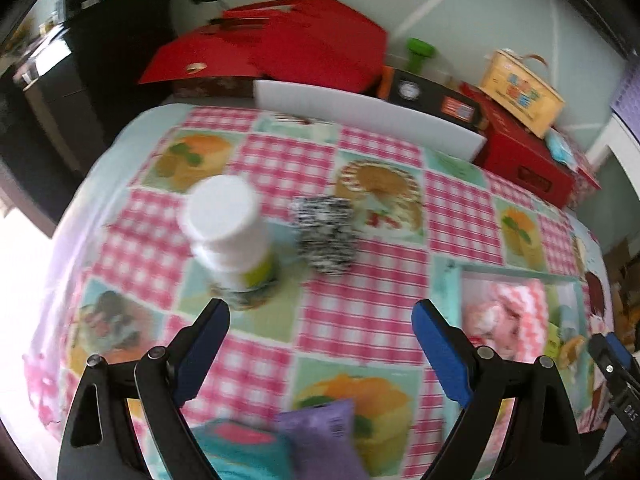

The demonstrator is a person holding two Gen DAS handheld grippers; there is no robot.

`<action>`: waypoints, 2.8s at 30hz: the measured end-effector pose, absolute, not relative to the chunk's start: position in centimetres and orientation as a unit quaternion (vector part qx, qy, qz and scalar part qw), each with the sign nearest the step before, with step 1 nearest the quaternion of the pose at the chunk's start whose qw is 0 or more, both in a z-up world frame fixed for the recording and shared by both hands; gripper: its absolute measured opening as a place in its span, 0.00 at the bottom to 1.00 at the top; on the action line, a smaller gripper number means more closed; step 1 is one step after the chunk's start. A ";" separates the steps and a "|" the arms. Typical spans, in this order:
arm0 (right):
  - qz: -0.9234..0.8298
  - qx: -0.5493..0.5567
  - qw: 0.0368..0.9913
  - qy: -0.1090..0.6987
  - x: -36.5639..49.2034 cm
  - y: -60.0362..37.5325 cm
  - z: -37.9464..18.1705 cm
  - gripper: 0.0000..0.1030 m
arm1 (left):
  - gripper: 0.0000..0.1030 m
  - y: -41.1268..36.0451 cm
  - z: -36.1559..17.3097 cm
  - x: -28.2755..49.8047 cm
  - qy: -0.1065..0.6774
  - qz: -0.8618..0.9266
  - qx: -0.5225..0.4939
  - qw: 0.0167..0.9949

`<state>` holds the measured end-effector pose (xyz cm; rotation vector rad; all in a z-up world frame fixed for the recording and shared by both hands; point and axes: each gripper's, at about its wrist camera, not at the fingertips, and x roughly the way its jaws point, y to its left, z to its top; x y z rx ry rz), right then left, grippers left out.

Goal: Organize soft objects
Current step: 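Withdraw both tools from the tray toward the remaining items on the tablecloth, then close right tool on the purple snack packet and lift it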

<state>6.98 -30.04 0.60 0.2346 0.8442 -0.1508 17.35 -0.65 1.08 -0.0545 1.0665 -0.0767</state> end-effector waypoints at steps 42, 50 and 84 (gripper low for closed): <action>0.199 -0.074 0.815 0.539 6.8 -6.9 -9.3 0.73 | 0.90 12.5 -2.0 16.2 0.539 0.082 -0.117 0.830; 0.186 -0.111 0.817 0.534 6.2 -5.6 -9.8 0.73 | 0.90 12.6 -2.5 16.4 0.544 0.079 -0.120 0.827; 0.103 -0.079 0.860 0.494 8.4 -10.4 -7.0 0.62 | 0.90 10.9 -0.9 17.0 0.526 0.064 -0.109 0.841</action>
